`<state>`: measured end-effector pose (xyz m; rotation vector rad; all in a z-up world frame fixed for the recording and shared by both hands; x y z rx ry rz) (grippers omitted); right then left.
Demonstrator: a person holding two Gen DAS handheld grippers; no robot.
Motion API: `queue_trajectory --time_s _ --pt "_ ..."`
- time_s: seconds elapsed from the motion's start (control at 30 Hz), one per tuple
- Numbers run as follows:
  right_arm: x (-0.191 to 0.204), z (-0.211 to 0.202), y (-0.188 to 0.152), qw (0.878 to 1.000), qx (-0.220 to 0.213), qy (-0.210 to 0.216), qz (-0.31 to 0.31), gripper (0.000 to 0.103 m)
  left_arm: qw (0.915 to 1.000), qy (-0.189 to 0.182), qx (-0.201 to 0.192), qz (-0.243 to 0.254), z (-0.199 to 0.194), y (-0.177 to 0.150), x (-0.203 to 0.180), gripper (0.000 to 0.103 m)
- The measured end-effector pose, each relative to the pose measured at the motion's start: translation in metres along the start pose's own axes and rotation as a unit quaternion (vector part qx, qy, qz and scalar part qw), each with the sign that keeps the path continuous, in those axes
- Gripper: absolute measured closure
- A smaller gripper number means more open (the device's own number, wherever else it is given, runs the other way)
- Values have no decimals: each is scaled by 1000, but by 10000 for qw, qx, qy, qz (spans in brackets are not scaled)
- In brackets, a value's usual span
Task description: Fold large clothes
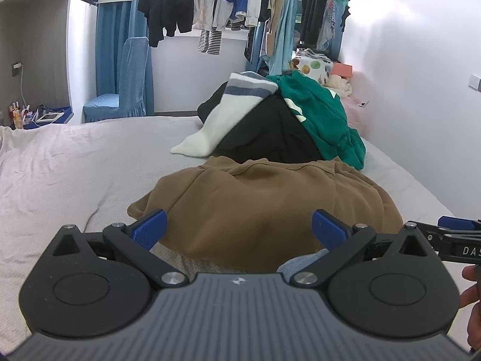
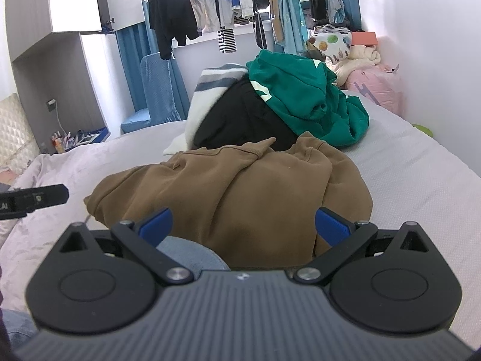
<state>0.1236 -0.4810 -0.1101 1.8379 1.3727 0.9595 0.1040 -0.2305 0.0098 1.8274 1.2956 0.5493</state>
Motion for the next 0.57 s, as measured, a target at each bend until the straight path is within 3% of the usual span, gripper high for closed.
queue_trajectory --time_s 0.57 --pt "5 2 -3 10000 40 21 -22 0 10000 -23 43 -24 -2 -1 4 0"
Point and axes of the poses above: each gripper's, at about its wrist camera, not at the fingertips, and z roughly the way its jaws point, x to its left, y to its top, the point moved 3 cm from there along z, roughly the way its jaws point, and after that the axes turned 1 degree about x, right-handed, at the moved point
